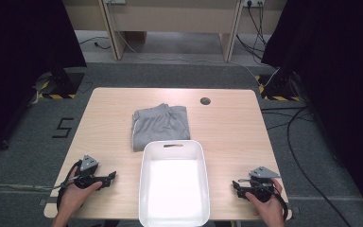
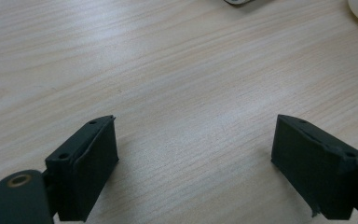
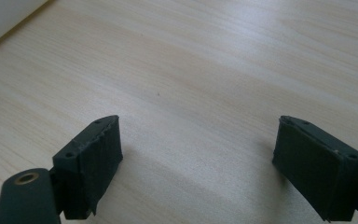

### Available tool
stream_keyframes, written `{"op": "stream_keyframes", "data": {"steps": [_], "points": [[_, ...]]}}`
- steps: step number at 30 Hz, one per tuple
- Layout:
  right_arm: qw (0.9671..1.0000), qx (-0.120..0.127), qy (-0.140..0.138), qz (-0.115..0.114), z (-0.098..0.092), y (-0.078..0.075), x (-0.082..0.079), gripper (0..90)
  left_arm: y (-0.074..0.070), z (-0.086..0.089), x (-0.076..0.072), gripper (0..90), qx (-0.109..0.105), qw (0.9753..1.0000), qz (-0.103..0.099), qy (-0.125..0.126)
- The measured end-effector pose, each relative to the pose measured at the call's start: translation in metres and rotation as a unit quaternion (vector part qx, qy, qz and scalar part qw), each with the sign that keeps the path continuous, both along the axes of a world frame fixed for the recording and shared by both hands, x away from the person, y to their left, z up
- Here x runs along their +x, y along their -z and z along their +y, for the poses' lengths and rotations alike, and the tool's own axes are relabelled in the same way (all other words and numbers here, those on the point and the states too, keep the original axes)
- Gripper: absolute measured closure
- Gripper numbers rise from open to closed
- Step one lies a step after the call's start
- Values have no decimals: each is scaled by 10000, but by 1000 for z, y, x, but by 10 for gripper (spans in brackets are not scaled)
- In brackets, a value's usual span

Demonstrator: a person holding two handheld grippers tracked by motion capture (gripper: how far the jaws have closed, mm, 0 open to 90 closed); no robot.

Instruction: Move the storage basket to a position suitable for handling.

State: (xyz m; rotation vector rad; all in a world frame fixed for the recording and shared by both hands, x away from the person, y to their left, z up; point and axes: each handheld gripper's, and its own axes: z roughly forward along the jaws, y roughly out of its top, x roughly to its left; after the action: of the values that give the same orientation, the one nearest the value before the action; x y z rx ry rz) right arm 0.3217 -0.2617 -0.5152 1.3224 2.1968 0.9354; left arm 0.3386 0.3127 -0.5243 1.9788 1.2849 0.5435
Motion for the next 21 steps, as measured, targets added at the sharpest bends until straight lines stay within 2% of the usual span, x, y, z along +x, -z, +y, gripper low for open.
{"op": "stream_keyframes", "data": {"steps": [3,5,7,9,11,12,14,15,17,18,21], "points": [[9999,-33,54,-98,0,-1,-1,168,0,1,0,140,-46,10000,5,60],[9998,-1,64,-194,-1,-3,-1,156,-1,2,-1,152,-89,10000,14,9],[9997,31,33,-227,-1,-5,-2,159,-1,3,-1,155,-117,9999,20,-8],[9993,132,-66,-338,3,-13,-5,159,-2,3,-3,176,-187,9998,43,-31],[9991,138,-77,-392,4,-17,-6,161,-5,1,-5,176,-256,9997,-2,-14],[9987,184,-97,-471,8,-24,-8,163,-7,-1,-6,176,-269,9996,-50,-3],[9981,211,-172,-545,13,-30,-10,168,-16,-7,-11,176,-406,9989,-217,43],[9980,229,-205,-561,16,-33,-11,171,-16,-7,-11,176,-406,9989,-217,43],[9974,211,-270,-636,19,-37,-12,174,-21,-14,-19,176,-479,9983,-296,153],[9966,264,-352,-692,25,-45,-14,181,-23,-17,-22,176,-499,9980,-335,201],[9952,309,-456,-811,33,-56,-15,193,-29,-28,-35,176,-655,9964,-390,380]]}}
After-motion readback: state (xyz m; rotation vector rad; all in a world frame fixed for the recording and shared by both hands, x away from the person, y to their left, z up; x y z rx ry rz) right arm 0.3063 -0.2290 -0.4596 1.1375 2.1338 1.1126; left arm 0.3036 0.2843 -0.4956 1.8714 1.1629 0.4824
